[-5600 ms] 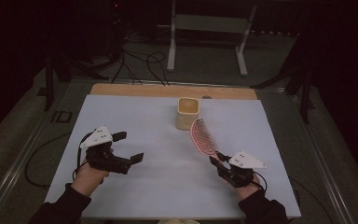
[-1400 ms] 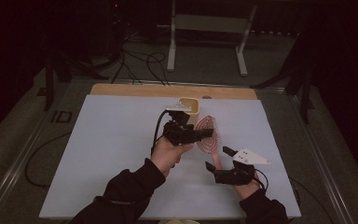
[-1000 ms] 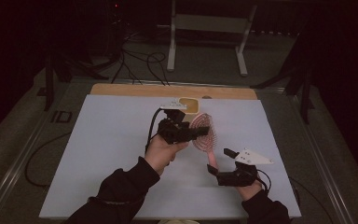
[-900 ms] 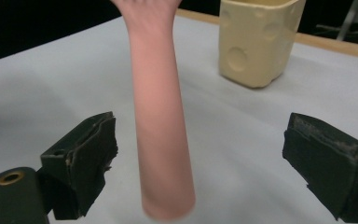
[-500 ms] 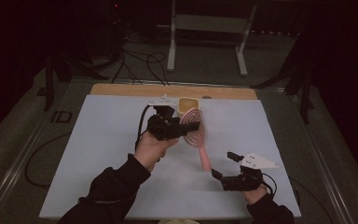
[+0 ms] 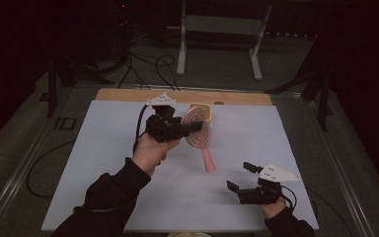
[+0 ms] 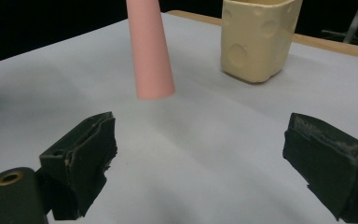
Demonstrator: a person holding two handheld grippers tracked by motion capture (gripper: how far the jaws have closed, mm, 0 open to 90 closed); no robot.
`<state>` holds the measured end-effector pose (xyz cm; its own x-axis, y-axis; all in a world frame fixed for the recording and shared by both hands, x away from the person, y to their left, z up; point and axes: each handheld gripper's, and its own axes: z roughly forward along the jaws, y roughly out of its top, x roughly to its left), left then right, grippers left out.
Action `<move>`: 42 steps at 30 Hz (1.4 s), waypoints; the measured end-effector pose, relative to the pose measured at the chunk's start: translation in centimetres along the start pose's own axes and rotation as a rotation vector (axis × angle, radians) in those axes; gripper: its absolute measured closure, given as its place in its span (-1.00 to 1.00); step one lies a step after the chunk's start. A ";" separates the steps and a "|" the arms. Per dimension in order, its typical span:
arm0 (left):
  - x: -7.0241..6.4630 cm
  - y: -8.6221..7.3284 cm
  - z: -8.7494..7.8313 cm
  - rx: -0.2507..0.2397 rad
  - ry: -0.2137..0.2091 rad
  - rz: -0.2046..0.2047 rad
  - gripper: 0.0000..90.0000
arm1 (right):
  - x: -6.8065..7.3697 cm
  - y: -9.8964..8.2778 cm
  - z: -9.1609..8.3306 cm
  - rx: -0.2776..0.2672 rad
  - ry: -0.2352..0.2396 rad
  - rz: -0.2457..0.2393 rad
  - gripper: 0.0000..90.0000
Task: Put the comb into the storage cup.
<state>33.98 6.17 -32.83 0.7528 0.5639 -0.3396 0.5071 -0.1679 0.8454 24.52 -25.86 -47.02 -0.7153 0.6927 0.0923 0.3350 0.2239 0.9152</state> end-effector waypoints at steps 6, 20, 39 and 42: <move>0.2 1.0 -0.7 -0.019 0.019 0.020 0.46 | 0.0 0.0 0.1 0.000 -0.010 -0.001 -0.80; 1.1 3.9 -1.6 -0.066 0.067 0.031 0.46 | 0.1 0.1 0.1 0.002 -0.006 -0.009 -0.80; 2.3 7.1 -0.9 -0.106 0.132 0.038 0.46 | 0.1 0.2 0.0 -0.002 -0.005 -0.001 -0.80; 2.8 7.3 -0.7 -0.108 0.150 0.031 0.46 | 0.1 0.2 -0.1 -0.009 -0.005 -0.010 -0.80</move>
<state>39.52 7.09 -27.28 0.6922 0.6753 -0.2547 0.4307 -0.1033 0.8966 24.49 -25.83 -46.78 -0.7153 0.6941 0.0815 0.3223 0.2241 0.9197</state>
